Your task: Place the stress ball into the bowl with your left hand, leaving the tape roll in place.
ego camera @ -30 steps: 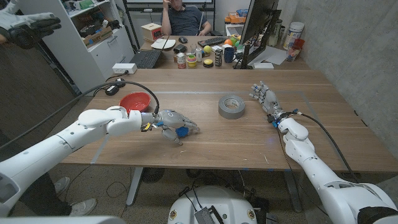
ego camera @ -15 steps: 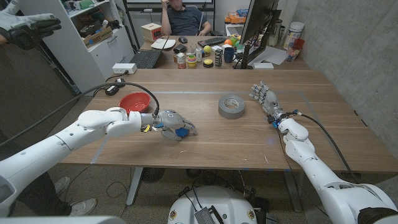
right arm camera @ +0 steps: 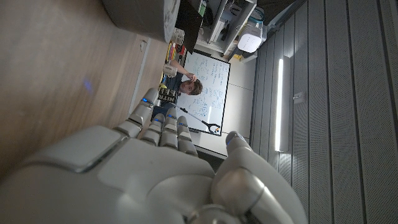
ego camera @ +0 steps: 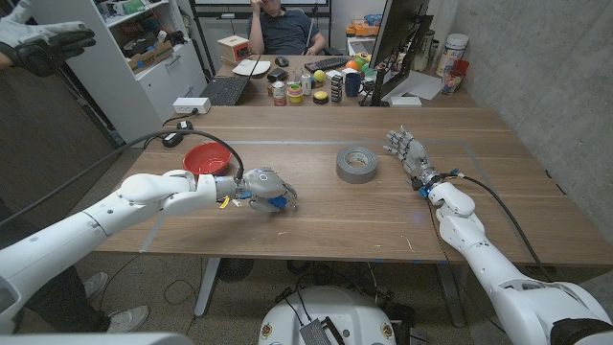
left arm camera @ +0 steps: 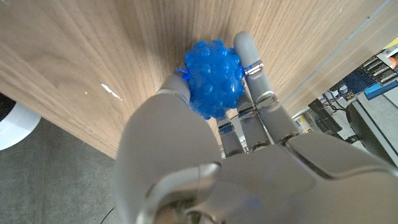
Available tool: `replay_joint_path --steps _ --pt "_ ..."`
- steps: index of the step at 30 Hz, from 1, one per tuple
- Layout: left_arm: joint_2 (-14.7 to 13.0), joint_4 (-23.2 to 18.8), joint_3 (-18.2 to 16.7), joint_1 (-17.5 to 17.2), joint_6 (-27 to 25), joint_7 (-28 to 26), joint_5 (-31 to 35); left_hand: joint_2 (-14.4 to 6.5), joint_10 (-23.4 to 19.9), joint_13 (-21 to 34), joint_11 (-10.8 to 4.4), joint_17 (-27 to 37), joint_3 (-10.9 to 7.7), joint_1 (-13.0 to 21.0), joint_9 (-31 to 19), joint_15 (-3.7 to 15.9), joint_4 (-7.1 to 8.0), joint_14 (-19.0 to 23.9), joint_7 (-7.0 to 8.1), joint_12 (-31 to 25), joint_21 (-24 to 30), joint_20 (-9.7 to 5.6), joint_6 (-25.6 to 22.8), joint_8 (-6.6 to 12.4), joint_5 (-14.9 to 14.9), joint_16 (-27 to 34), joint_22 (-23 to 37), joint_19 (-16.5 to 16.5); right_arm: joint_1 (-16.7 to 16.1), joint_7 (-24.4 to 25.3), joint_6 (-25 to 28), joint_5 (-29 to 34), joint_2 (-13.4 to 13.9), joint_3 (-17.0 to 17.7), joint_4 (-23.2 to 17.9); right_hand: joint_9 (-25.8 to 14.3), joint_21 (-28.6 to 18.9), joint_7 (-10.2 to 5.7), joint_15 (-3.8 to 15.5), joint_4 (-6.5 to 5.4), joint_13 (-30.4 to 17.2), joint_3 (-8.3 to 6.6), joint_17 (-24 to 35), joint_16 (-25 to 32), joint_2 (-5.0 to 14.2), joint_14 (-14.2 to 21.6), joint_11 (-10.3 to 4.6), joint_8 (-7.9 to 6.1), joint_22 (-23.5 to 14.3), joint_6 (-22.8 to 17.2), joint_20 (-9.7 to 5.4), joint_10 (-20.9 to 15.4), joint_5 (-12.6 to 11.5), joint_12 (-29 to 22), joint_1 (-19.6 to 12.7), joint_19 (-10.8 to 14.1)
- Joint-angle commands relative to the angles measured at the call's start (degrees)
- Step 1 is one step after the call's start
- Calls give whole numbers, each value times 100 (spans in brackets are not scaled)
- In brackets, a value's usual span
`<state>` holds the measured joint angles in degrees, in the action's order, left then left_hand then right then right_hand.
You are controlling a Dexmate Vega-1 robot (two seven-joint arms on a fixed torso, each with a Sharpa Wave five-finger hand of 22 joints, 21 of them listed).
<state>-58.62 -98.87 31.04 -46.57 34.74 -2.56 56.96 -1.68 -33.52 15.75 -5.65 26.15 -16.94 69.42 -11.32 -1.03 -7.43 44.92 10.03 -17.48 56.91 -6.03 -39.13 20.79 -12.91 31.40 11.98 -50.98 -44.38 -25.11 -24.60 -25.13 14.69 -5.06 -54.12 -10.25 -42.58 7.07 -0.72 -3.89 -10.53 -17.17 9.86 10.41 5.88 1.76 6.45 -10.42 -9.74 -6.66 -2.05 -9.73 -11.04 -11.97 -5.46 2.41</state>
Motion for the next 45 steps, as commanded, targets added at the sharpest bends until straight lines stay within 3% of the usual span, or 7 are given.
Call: replay_joint_path --steps 1,6,18,34,45 --pt "-8 74 61 5 -81 -495 63 -110 -192 57 -19 26 58 171 8 1404 17 765 -66 -75 94 -597 -219 18 -26 -13 -44 -89 50 -31 -1 6 -10 8 92 -17 13 5 7 -24 -20 -6 21 6 -11 44 -24 -52 -9 -42 -188 -49 -31 -46 3 35" --pt "-23 74 65 8 -109 -677 115 -49 -85 103 -18 -103 85 145 7 1398 32 549 -66 -27 53 -593 -326 -28 -46 -263 -104 100 101 -66 -30 8 -19 7 178 -17 23 8 6 -25 -20 -7 20 4 -12 45 -22 -51 -9 -42 -187 -54 -32 -47 3 38" --pt "-70 111 -41 -84 -237 -1234 50 -84 -132 130 -32 -124 76 161 5 1405 43 566 -113 -47 59 -598 -372 -61 -62 -315 -116 162 153 -106 -53 34 -12 -12 239 -17 45 3 10 -28 -20 -9 17 1 -13 47 -23 -46 -10 -38 -186 -48 -33 -42 2 47" --pt "-157 -118 -398 -628 -1396 -1742 -42 -115 -205 171 -34 -205 105 77 -3 1381 117 528 -214 -87 95 -577 -317 -161 -73 -457 -124 204 270 -164 -70 74 -15 -77 354 -17 72 8 3 -32 -20 -9 16 -4 -20 44 -18 -45 -10 -41 -186 -51 -35 -41 3 56" --pt "-281 -84 -502 -761 -1729 -1868 -217 -107 -322 203 -48 -260 166 -97 -9 1367 228 582 -298 -162 102 -592 -404 -198 -73 -552 -142 241 436 -286 -144 86 -46 -132 602 -17 90 6 4 -34 -20 -9 15 -5 -23 46 -27 -45 -11 -42 -185 -51 -36 -40 3 61"
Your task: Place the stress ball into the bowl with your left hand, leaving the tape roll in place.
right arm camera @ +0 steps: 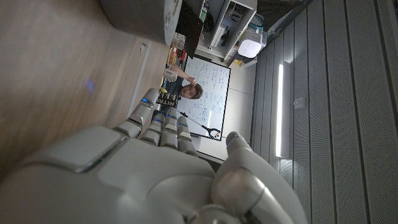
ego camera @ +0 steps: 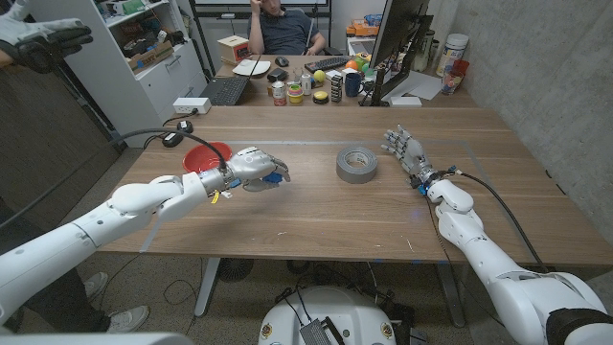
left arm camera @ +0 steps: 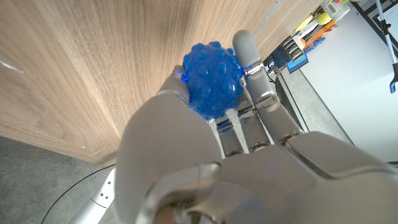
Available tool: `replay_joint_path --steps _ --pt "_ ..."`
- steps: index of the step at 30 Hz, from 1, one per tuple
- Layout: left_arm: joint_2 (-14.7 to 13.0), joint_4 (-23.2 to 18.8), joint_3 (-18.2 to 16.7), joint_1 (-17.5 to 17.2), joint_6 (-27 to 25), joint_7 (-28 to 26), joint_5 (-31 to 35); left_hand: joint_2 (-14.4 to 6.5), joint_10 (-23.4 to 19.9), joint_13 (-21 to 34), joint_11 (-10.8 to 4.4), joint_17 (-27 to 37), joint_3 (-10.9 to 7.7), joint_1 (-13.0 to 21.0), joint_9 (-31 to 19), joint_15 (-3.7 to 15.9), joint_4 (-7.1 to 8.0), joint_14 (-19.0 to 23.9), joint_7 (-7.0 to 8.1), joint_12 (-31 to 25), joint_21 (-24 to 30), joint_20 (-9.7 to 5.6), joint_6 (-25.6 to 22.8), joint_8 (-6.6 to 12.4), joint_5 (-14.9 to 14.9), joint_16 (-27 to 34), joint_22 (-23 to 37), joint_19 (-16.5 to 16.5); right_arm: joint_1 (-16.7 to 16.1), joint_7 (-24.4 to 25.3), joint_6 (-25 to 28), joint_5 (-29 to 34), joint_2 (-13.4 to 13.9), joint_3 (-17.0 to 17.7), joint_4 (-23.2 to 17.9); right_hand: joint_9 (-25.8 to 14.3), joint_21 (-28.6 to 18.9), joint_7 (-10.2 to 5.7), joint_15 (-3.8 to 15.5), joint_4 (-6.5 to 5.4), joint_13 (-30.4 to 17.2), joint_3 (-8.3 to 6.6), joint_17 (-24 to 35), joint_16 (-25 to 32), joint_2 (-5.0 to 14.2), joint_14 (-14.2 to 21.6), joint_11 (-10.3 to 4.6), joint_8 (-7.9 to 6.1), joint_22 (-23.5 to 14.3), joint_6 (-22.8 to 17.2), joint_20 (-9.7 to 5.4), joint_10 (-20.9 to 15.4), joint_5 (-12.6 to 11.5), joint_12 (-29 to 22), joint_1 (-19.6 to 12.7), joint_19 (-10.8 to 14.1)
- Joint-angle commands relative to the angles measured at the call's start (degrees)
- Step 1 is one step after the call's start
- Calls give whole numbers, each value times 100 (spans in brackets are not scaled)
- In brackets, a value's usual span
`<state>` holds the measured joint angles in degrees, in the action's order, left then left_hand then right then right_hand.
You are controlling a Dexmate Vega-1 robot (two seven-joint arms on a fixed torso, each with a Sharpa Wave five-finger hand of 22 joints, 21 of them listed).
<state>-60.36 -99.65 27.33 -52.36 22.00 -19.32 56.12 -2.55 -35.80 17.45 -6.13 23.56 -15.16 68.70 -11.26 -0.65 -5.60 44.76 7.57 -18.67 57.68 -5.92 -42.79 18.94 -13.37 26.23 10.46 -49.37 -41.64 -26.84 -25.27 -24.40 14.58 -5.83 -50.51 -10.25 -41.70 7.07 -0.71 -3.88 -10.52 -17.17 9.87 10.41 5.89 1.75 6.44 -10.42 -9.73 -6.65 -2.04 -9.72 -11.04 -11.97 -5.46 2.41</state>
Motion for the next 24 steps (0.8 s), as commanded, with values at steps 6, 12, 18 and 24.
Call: replay_joint_path --steps 6,12,18,24 --pt "-211 40 -167 -203 -551 -180 -213 -17 -127 44 -9 -14 -12 -30 -18 1338 47 613 -49 -67 20 -612 -109 -10 -32 -67 2 93 275 -196 -145 21 -63 -75 436 -17 12 5 4 -38 -20 -9 14 -5 -24 49 -26 -46 -12 -49 -185 -52 -36 -39 5 67" --pt "-290 89 -236 -265 -730 -207 -291 -15 -160 55 -22 -36 -18 -21 -20 1339 43 600 -72 -92 19 -611 -169 -12 -36 -115 -3 101 376 -245 -197 47 -82 -101 571 -17 21 6 5 -38 -20 -9 13 -5 -26 51 -21 -45 -12 -50 -184 -55 -37 -40 4 71" --pt "-290 235 -278 -278 -940 -278 -391 -15 -169 64 -20 -53 -16 -36 -23 1335 53 592 -74 -106 21 -605 -181 -29 -37 -153 -5 105 461 -280 -219 67 -99 -124 686 -17 32 7 4 -39 -21 -10 13 -6 -27 50 -19 -44 -13 -48 -184 -56 -38 -39 4 73" --pt "-243 398 -281 -244 -1146 -390 -481 -17 -185 76 -41 -68 -12 -60 -25 1337 69 603 -73 -126 21 -599 -228 -37 -38 -190 -8 112 532 -306 -244 92 -115 -149 788 -17 41 7 4 -41 -21 -7 13 -7 -33 51 -15 -44 -13 -50 -185 -57 -37 -39 7 78"
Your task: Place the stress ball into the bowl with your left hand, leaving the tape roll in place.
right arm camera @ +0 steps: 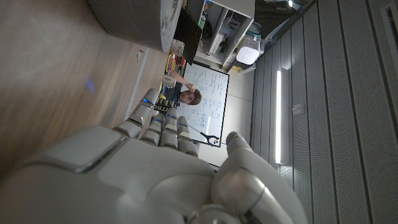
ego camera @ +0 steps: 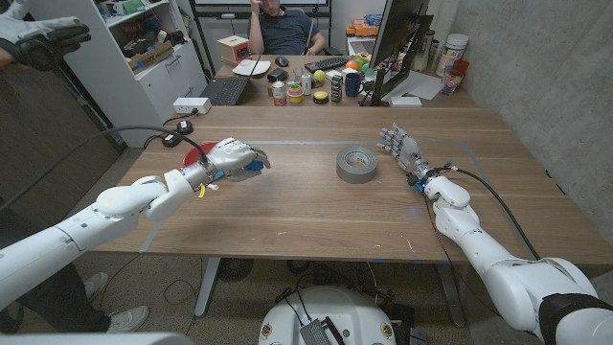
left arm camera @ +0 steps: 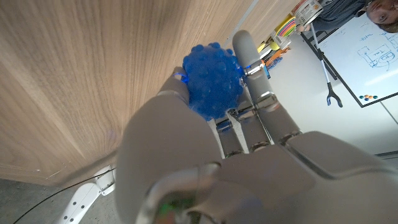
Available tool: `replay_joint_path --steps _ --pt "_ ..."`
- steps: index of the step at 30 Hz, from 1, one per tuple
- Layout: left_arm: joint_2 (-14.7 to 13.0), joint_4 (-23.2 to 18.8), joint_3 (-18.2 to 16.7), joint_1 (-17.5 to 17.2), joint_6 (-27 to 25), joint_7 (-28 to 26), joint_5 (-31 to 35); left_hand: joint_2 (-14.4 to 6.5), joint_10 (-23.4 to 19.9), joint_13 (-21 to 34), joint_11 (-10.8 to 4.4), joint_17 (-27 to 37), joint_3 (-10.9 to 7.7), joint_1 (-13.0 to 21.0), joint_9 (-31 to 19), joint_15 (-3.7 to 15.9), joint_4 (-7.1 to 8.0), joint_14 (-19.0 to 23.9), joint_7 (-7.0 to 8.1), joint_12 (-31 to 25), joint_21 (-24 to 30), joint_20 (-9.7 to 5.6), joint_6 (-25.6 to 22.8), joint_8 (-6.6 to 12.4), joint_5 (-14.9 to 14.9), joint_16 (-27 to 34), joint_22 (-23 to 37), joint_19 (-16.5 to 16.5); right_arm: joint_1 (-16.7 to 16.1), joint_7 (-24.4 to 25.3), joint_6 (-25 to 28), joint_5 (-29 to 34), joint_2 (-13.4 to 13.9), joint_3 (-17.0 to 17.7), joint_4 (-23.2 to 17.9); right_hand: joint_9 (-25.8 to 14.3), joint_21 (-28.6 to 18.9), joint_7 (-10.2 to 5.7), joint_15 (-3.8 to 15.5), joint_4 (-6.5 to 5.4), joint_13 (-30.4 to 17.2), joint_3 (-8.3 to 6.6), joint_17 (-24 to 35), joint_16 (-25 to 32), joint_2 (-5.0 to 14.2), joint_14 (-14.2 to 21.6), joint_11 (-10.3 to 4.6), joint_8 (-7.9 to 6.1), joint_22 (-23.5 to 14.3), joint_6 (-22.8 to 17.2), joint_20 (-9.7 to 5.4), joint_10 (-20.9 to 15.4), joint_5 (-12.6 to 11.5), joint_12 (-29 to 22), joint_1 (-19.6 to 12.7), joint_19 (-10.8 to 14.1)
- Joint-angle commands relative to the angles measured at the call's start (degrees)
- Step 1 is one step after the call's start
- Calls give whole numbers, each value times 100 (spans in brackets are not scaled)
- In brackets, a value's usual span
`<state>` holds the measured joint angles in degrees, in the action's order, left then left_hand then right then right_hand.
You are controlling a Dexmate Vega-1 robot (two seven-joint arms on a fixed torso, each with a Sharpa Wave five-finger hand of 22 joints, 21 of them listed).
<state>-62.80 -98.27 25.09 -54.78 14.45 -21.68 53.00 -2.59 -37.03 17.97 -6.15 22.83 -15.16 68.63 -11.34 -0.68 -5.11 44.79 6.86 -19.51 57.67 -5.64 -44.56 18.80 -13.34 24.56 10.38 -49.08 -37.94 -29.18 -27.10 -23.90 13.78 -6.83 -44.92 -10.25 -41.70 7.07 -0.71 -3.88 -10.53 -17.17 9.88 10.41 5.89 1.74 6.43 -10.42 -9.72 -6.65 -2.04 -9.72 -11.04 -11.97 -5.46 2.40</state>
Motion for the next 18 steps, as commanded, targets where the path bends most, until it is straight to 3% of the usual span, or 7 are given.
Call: replay_joint_path --steps 1,18 --pt "5 282 -53 9 -419 -158 -186 -12 -56 26 -33 3 -13 -55 -17 1341 22 602 -2 -43 22 -628 -55 -25 -41 -29 0 84 174 -80 -75 44 -40 -52 254 -17 44 6 3 -42 -20 -6 13 -6 -34 52 -15 -44 -13 -50 -185 -57 -37 -39 9 78" --pt "105 624 88 262 -925 -63 -406 -33 -156 57 -18 -27 -26 -71 -20 1344 42 677 -103 -127 40 -633 -197 -49 -48 -113 -1 68 146 -75 -102 35 -51 -46 259 -17 72 4 4 -49 -20 0 13 -7 -46 53 -21 -44 -14 -55 -182 -64 -37 -40 16 89"
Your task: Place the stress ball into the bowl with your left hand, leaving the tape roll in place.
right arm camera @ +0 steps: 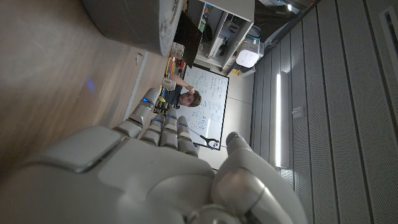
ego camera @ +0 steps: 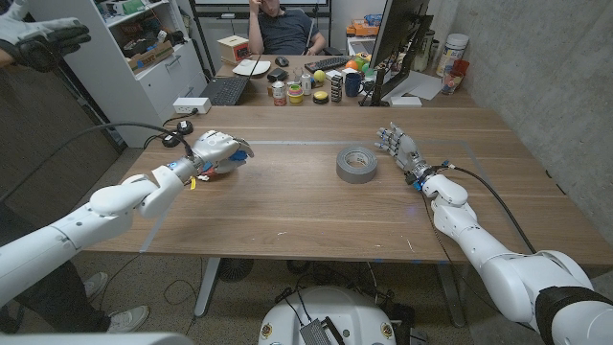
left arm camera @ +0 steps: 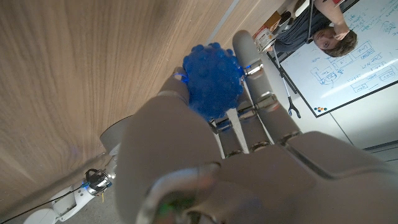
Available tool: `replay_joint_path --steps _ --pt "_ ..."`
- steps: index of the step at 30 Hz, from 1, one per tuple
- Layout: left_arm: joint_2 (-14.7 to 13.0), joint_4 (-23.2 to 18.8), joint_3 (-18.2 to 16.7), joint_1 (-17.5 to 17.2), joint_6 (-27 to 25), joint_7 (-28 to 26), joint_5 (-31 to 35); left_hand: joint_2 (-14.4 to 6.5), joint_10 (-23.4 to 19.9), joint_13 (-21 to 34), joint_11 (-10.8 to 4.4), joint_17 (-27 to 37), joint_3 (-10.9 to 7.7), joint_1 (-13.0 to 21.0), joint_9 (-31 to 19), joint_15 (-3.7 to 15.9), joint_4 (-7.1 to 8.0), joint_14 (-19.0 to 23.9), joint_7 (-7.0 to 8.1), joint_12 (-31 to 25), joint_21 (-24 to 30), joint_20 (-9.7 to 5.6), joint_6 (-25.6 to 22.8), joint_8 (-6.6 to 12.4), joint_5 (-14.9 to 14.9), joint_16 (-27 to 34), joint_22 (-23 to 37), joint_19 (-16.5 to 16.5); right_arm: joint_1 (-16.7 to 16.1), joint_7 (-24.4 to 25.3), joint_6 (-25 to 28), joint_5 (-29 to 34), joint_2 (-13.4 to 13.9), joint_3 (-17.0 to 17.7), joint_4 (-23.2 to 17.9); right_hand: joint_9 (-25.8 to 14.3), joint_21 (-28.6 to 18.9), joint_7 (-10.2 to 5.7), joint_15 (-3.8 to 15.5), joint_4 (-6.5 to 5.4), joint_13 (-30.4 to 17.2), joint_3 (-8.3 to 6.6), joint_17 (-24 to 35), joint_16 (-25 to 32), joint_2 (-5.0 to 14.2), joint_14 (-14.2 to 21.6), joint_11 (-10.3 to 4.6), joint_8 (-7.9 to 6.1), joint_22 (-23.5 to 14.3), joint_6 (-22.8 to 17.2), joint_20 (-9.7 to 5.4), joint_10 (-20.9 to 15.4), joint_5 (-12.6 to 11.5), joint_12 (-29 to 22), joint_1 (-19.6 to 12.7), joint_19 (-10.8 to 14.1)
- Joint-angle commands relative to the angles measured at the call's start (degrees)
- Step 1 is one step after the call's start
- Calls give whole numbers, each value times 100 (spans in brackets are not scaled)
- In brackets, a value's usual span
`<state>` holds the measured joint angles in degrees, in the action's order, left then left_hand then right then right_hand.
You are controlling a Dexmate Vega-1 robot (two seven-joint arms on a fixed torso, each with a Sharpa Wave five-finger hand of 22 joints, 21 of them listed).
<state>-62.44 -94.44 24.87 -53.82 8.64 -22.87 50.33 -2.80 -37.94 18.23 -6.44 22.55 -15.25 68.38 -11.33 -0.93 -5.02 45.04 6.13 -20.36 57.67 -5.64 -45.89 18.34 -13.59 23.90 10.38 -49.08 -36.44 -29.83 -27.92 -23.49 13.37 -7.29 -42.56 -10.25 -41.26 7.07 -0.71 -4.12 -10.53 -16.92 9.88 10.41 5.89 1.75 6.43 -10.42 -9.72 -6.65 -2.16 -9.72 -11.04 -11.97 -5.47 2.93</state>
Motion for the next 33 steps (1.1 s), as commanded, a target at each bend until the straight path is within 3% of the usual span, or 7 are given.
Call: replay_joint_path --steps 1,33 --pt "76 260 119 182 -376 72 -156 -13 -73 32 5 -2 -17 -48 -21 1369 34 657 -33 -48 42 -632 -67 -8 -23 -52 -1 67 -1 -15 -22 -8 -12 0 29 -18 29 4 3 -26 -20 -24 13 -8 -47 50 -22 -44 -14 -55 -172 -62 -37 -39 18 40" --pt "251 989 555 778 -1287 456 -509 -32 -257 64 -13 -72 -33 -121 -27 1371 93 752 -138 -207 49 -626 -235 -98 -26 -238 -10 53 174 -126 -139 10 -71 21 382 -18 85 9 1 -38 -21 -18 12 -10 -58 55 -15 -42 -16 -60 -173 -69 -41 -38 29 60"
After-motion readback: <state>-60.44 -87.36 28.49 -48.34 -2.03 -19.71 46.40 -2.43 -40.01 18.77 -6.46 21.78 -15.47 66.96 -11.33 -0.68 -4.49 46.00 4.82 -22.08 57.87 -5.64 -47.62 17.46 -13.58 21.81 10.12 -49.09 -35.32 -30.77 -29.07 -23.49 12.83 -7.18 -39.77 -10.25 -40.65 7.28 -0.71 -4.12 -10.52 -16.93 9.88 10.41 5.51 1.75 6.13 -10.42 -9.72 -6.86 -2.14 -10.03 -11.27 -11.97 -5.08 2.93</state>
